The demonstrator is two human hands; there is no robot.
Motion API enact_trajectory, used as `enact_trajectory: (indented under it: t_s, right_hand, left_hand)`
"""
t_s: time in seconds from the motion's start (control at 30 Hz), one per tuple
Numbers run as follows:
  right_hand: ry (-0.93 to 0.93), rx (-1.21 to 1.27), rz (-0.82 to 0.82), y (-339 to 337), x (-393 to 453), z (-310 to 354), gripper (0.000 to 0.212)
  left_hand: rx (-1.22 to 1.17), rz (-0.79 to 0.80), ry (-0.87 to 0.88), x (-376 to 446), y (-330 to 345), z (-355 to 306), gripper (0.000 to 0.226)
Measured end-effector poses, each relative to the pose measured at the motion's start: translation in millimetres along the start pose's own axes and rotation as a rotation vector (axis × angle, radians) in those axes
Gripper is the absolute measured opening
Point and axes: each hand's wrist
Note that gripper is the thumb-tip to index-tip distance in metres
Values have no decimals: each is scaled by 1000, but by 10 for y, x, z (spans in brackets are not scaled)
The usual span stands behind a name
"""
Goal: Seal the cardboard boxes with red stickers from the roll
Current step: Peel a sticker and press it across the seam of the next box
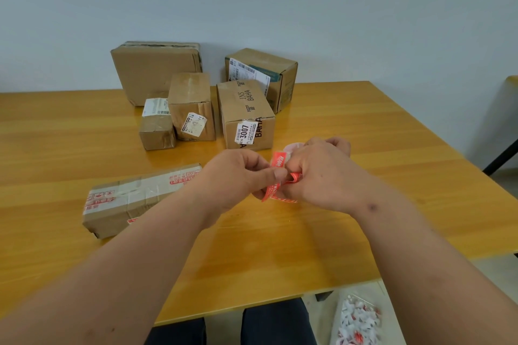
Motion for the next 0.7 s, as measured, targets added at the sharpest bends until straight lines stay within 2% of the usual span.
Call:
enact_trajectory:
  t_s: [0.1, 0.23, 0.7]
  right_hand:
    - [-2, -2, -1, 10, -12, 5, 25]
    - [-11, 3, 10, 9, -27, 15, 23]
    - [-32, 73, -10, 14, -63, 13, 19]
  left_hand:
    - [38, 45, -6, -6, -26, 14, 12]
    - [52, -8, -2, 4, -9, 33, 3]
    - [52, -133, -26, 35, 0, 99, 8]
Point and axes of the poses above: each hand's wrist, its own x-axis towards the middle knuckle, its own y-axis out of the palm, z = x × y, and after that the axes turned 1 degree about -x, right-handed
